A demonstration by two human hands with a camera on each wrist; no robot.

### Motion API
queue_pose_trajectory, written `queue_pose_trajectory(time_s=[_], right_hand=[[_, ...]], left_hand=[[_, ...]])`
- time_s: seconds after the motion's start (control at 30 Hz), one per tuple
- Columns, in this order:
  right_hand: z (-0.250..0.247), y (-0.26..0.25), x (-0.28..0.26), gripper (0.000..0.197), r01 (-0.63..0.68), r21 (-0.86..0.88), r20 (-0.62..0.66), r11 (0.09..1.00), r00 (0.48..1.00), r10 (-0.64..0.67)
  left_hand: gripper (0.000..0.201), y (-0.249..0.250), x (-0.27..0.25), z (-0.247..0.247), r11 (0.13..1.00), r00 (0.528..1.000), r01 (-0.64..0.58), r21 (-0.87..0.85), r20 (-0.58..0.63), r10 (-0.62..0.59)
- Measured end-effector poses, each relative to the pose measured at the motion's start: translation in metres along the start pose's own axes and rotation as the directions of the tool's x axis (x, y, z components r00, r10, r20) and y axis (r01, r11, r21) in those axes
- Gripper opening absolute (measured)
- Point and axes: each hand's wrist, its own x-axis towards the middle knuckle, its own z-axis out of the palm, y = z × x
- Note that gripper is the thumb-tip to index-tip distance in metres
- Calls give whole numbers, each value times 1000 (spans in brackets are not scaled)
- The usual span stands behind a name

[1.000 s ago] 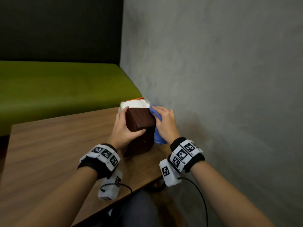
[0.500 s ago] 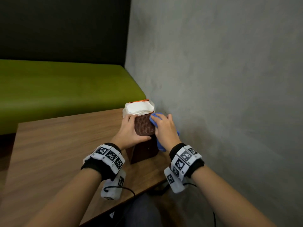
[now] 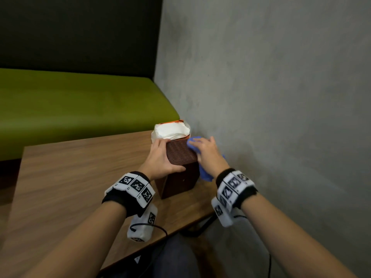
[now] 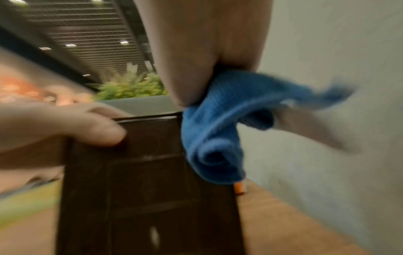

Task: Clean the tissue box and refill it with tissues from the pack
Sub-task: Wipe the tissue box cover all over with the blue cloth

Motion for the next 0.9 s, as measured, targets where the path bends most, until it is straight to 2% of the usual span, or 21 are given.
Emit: queue_pose_trajectory(time_s=[0.07, 0.1, 0.17, 0.23, 0.3, 0.33, 0.37, 0.43, 0.47, 0.5, 0.57, 0.63, 0.73, 0.77, 0.83, 0.9], right_hand=[[2, -2, 21, 30, -178, -69, 73, 982, 980, 183], [6, -12, 28, 29, -183, -87, 88, 979, 978, 191], [14, -39, 32, 25, -102, -99, 81, 990, 991, 110], [13, -63, 15, 28, 69, -11, 61, 998, 996, -69], [4, -63, -8, 33, 181, 98, 18, 979, 983, -183], [2, -54, -16, 35, 193, 105, -7, 976, 981, -193], [3, -41, -18, 36, 162, 53, -38, 985, 986, -160], [7, -16, -6, 34, -47, -12, -63, 999, 997, 46], [8, -10, 6, 31, -152, -21, -26, 988, 988, 152], [8, -14, 17, 28, -191, -43, 22, 981, 981, 192], [13, -40, 28, 24, -118, -36, 52, 992, 991, 120], [14, -66, 21, 29, -5, 23, 39, 1000, 999, 4], [10, -59, -11, 33, 191, 107, -75, 976, 980, -184], [6, -48, -18, 34, 210, 85, -99, 974, 975, -201], [0, -21, -13, 35, 83, 37, -109, 996, 991, -79], [-2, -8, 9, 32, -138, -19, 2, 990, 990, 138]], left_hand=[[116, 3, -1, 1, 1000, 1000, 11, -2, -5, -11], [119, 3, -1, 1, 1000, 1000, 16, -10, -12, -16], [116, 3, -1, 0, 1000, 1000, 7, -19, -20, -7], [110, 2, 0, -3, 1000, 1000, -15, -9, 1, 15], [112, 0, 0, -7, 1000, 1000, 3, -4, 11, -3], [116, 0, 0, -7, 1000, 1000, 19, -5, 10, -19], [120, 0, 0, -6, 1000, 1000, 28, -3, 8, -28], [128, 3, 1, -4, 1000, 1000, 20, 18, 24, -20], [129, 4, 1, -4, 1000, 999, 14, 23, 28, -15], [129, 4, 2, -4, 1000, 1000, 17, 17, 22, -17], [121, 2, 2, -5, 1000, 1000, 13, -1, 3, -13], [110, -3, 2, -7, 1000, 1000, -20, 2, 4, 20], [113, -5, 0, -9, 1000, 1000, -11, -7, 9, 11], [117, -5, -1, -10, 1000, 1000, 4, -9, 5, -4], [124, -3, 1, -9, 1000, 1000, 9, 15, 23, -10], [124, 0, 1, -9, 999, 999, 7, 39, 46, -9]])
